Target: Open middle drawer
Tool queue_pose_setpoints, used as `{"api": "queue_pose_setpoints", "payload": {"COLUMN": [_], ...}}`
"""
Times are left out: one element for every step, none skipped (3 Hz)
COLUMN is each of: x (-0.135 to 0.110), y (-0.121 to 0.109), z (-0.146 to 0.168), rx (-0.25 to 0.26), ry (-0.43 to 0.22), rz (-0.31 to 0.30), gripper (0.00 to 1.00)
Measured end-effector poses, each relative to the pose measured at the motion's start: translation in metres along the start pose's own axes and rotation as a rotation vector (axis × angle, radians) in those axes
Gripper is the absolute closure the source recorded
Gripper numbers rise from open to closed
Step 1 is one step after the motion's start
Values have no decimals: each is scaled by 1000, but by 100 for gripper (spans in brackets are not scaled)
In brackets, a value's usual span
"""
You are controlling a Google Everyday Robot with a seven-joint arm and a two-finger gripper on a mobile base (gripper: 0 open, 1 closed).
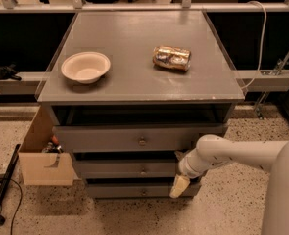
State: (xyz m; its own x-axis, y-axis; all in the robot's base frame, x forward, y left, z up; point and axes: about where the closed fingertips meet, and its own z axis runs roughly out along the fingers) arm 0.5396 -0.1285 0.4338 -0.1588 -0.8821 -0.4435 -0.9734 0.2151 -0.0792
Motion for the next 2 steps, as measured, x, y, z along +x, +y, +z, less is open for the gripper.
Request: {"api": "queue_pose_setpoints", "payload": {"x": [2, 6], "y": [5, 9], "z": [8, 13], "rx": [-6, -7], "ry": [-5, -17], "rz": [2, 12], "gripper": [0, 0]}}
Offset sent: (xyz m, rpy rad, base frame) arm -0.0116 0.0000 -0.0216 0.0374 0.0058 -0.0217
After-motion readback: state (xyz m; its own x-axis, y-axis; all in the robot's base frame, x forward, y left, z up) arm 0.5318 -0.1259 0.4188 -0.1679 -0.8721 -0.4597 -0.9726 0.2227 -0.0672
